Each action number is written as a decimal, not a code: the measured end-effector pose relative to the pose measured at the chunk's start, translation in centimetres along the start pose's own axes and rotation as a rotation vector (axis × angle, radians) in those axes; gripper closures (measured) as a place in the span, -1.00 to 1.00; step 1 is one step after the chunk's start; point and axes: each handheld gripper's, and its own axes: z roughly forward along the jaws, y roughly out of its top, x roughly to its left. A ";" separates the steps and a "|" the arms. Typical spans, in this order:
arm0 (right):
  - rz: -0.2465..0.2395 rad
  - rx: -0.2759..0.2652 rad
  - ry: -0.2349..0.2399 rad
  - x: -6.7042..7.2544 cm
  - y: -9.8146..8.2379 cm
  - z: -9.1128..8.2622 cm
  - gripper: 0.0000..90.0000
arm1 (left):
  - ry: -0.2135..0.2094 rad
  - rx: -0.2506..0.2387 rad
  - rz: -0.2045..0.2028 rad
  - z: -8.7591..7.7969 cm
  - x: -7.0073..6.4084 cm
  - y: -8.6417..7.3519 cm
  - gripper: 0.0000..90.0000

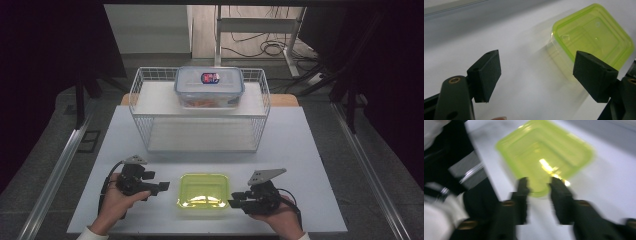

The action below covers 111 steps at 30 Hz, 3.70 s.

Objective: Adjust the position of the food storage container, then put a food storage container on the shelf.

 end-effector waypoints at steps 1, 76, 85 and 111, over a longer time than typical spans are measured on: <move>0.019 -0.008 -0.014 -0.4 -0.1 -0.2 0.25 | -0.001 -0.003 -0.005 0.0 0.0 0.0 -0.51; 0.382 -0.090 0.037 -3.9 -1.0 4.8 0.33 | -0.260 0.034 -0.219 4.9 -2.1 -0.9 0.35; 0.414 -0.132 0.053 -3.6 -1.6 4.0 0.63 | -0.253 -0.004 -0.194 4.1 -2.4 -1.2 0.53; 0.353 -0.230 0.077 -2.3 -1.0 1.7 0.79 | -0.222 -0.122 -0.032 1.7 -4.0 -1.1 0.65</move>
